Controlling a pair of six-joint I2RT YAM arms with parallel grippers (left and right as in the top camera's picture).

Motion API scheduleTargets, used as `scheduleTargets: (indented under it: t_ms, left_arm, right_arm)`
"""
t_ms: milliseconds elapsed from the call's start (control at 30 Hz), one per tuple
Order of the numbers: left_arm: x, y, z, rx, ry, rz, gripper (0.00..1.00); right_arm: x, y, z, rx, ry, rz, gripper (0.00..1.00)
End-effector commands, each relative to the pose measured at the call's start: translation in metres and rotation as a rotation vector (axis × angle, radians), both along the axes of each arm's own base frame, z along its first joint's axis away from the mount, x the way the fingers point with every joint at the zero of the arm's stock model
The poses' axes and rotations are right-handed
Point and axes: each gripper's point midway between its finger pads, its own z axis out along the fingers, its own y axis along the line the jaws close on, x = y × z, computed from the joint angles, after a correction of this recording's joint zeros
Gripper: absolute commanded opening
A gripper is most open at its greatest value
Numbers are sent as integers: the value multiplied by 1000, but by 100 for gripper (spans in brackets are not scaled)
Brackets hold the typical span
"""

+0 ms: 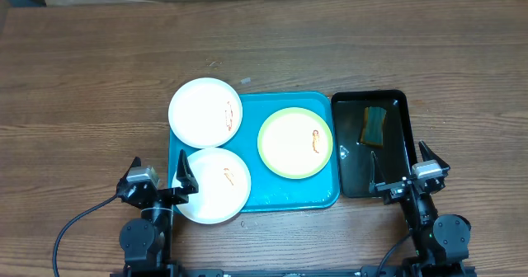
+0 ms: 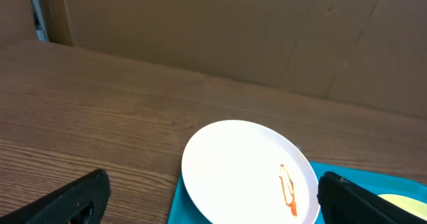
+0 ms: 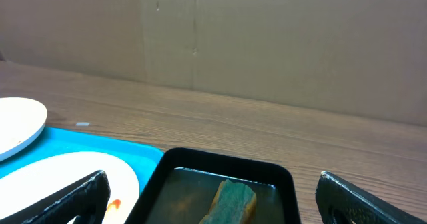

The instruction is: Clean dirty plates on tray and stack at the side

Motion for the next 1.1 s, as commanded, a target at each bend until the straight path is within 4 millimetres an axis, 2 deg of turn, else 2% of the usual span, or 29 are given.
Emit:
scheduleTargets:
  t_ms: [0,767,1067]
  left_arm:
    - [0,-3,-1,18,3,-18,100]
    - [0,-3,-2,18,5,-17,100]
    - [1,-3,4,19,-18,-15,100]
  right_arm:
    - [1,-2,-2,1,-4,-10,100]
    - [1,-2,-2,1,-4,-10,100]
    - [1,-2,-2,1,-4,-10,100]
